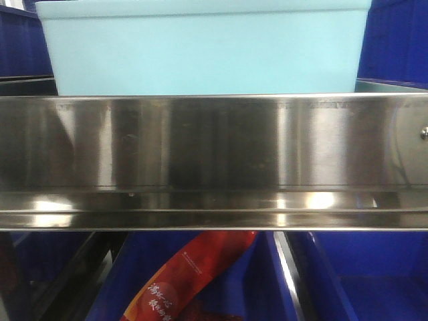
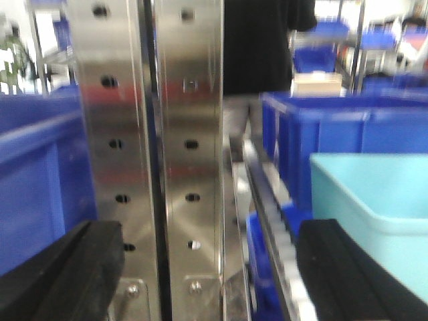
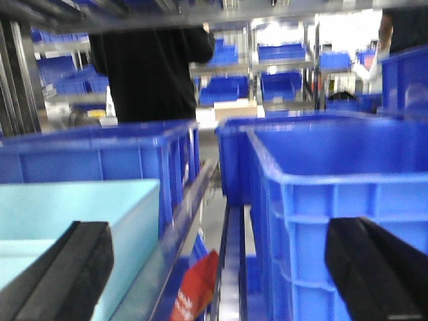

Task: Fetch blue bin and place on conveyor start
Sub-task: 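Lower both grippers onto the rims of the light-blue bin on the shelf, then grip opposite rims of the light-blue bin with both grippers and lift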

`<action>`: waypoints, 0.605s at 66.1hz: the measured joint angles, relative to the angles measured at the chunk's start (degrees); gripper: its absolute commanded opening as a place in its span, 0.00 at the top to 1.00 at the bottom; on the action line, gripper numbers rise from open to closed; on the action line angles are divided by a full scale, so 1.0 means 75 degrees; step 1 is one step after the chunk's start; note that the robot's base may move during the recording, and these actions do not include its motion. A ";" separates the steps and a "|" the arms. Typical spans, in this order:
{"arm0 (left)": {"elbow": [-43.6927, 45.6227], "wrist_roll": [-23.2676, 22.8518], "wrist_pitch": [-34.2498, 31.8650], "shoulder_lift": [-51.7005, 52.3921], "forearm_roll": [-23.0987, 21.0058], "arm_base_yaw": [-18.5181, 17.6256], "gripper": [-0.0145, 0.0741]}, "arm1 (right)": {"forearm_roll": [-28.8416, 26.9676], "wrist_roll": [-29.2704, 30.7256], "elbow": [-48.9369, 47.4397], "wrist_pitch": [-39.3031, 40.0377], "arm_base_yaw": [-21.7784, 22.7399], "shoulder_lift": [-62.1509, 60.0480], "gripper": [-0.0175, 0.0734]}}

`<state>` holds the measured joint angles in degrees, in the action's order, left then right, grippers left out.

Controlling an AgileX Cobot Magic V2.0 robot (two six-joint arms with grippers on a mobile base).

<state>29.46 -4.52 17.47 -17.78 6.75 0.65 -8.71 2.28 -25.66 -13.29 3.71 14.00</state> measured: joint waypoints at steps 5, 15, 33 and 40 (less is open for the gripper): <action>0.0258 0.0000 0.0053 -0.0388 0.0013 -0.0361 0.32 | 0.0000 0.0090 -0.0246 -0.0085 -0.0111 0.0367 0.21; 0.0898 0.0252 0.0177 -0.1214 0.0018 -0.1711 0.32 | 0.0000 0.0584 -0.1087 -0.0320 -0.0701 0.1372 0.21; 0.2604 0.0322 0.0690 -0.3633 -0.0124 -0.3832 0.32 | 0.0000 0.0702 -0.3302 -0.1631 -0.1728 0.3816 0.21; 0.3737 0.0322 0.1287 -0.4791 -0.0268 -0.3939 0.32 | 0.0000 0.0684 -0.4477 -0.2471 -0.1760 0.4964 0.21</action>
<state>57.49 -2.10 27.12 -53.72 4.73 -28.90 -8.71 7.41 -59.24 -31.82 -9.49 51.23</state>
